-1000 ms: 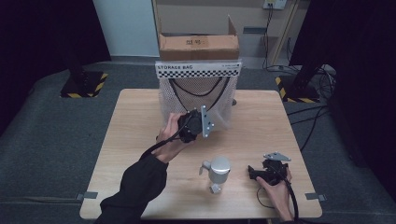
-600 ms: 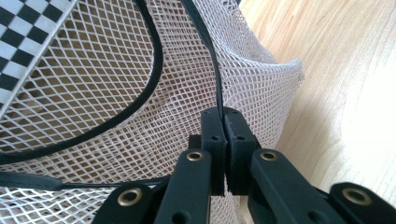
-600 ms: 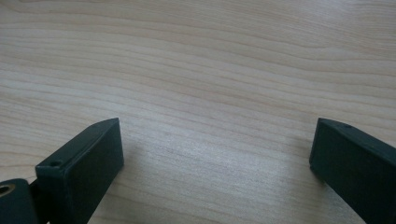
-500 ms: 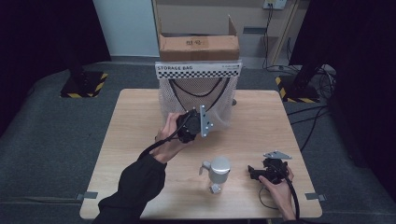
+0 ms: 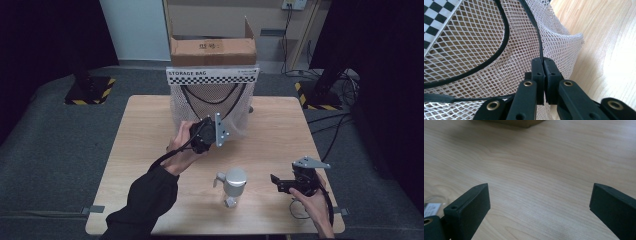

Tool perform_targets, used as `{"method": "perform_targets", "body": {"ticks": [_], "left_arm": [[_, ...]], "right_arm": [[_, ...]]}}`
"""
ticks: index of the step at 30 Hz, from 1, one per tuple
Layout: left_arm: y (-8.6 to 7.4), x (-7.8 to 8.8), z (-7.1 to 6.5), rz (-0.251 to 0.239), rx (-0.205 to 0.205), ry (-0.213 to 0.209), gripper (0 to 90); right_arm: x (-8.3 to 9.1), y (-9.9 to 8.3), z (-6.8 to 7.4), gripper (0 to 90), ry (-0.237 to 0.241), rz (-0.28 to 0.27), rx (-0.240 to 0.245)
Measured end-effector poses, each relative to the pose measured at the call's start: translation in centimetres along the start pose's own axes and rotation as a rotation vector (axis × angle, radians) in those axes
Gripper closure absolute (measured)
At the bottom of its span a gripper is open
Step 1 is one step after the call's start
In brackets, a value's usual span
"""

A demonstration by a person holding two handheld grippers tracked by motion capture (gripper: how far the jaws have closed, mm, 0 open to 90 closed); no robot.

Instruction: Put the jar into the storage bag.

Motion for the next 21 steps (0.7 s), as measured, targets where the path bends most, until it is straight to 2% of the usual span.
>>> {"method": "perform_targets", "body": {"ticks": [1, 4, 12, 21], "left_arm": [[0.0, 0.0, 0.0, -0.006, 0.008, -0.001, 87.9], [-0.1, -0.1, -0.1, -0.002, 0.007, -0.004, 87.6], [-0.1, -0.2, -0.2, -0.006, 0.010, -0.001, 87.6], [-0.3, -0.3, -0.2, 0.000, 0.004, -0.002, 87.1]], "right_arm": [[0.0, 0.0, 0.0, 3.1, 0.000, 0.000, 0.000], [1.1, 0.8, 0.8, 3.1, 0.043, -0.009, 0.039], [3.7, 2.2, 3.6, 3.1, 0.141, -0.007, 0.128], [5.0, 2.7, 6.6, 3.8, 0.255, 0.010, 0.214]]}}
Point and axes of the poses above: each handheld gripper's, and its own axes: x roughly backward along the jaws, y roughly out of its top, z roughly to its left, the point moved 9 cm from there along -x, roughly forward along the jaws, and after that the axes turned 5 degrees about -x, right-handed, at the moved point
